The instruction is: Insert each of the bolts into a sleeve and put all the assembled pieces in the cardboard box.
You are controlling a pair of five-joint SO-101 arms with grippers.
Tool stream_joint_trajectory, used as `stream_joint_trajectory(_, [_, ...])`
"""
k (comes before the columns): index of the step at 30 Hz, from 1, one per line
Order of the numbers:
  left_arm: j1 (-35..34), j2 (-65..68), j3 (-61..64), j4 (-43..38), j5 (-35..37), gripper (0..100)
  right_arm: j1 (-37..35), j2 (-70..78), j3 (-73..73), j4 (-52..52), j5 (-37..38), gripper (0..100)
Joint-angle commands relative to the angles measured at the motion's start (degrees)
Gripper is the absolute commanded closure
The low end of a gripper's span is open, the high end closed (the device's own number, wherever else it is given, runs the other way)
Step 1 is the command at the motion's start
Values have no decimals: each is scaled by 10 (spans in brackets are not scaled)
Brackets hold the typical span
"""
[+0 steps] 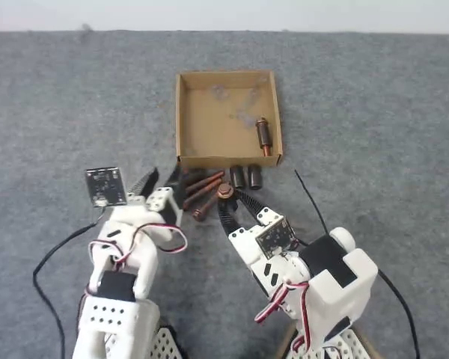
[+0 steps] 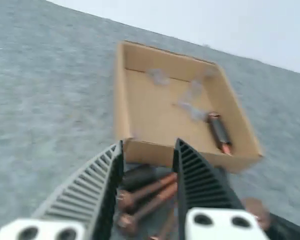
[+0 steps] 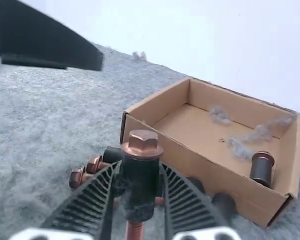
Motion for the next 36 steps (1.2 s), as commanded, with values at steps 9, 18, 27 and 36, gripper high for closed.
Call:
stream_joint_trajectory(9, [-88, -16, 17, 52, -56, 995, 9, -24, 14, -15, 5, 991])
stream_joint_trajectory(18, [-86, -16, 17, 95, -124, 989, 18, -24, 11, -15, 5, 991])
stream_joint_trajectory(27, [-84, -16, 17, 96, -142, 989, 66, -29, -12, -82, 8, 991])
stream_joint_trajectory(36, [-84, -16, 17, 96, -142, 989, 69, -29, -79, -79, 117, 991])
